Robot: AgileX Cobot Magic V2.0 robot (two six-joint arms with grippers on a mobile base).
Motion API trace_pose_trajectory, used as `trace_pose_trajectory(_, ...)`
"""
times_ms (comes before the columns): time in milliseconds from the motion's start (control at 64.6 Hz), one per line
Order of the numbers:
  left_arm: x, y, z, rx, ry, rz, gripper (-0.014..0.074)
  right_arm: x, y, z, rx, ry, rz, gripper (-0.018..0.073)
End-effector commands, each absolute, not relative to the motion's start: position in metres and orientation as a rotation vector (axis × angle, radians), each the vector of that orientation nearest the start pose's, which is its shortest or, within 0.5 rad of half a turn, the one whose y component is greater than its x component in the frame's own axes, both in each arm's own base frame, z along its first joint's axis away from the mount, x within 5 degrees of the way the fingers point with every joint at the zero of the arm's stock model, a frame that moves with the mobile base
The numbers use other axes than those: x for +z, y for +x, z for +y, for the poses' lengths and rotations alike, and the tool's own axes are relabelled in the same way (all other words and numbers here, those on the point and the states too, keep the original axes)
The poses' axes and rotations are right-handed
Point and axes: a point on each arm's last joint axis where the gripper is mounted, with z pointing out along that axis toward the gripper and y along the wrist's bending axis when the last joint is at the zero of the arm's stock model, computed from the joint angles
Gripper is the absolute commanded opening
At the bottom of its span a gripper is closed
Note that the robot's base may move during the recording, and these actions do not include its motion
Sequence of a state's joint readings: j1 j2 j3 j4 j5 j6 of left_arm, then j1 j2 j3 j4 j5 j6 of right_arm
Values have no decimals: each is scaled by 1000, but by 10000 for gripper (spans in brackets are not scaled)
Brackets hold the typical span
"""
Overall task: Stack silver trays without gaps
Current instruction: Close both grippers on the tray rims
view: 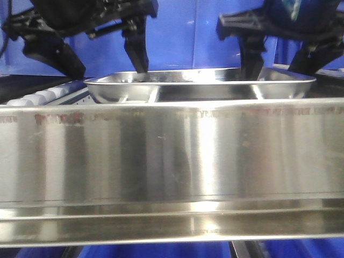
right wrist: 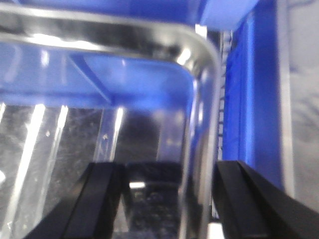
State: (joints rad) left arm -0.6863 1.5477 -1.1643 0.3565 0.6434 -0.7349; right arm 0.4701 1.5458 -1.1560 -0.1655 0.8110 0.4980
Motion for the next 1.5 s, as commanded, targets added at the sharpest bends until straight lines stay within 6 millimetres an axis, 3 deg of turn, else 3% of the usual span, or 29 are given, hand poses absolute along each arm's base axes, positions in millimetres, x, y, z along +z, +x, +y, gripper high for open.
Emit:
trace_pose_trajectory(0,283,273,-197,-239,199,2448,479,272,291,135,103,-92,2657,315)
trace_pose_trajectory(46,283,273,-197,-242,200,2446,450,272,291,135,103,-92,2657,296)
trace_pose_trajectory(108,284,274,-198,-253,202,2436,345,272,291,135,103,-92,2657,250)
trace_pose_trajectory(279,285,275,-199,-268,209,2417,-43,272,291,135,101,-94,2656,39)
trace_pose_trajectory(387,285,275,-199,-270,211,2412,4,272,291,134,86,-103,2651,-92)
trace_pose_trajectory(1486,282,272,-194,-201,195,2474,-15,279,290,132,89,-109,2616,-77)
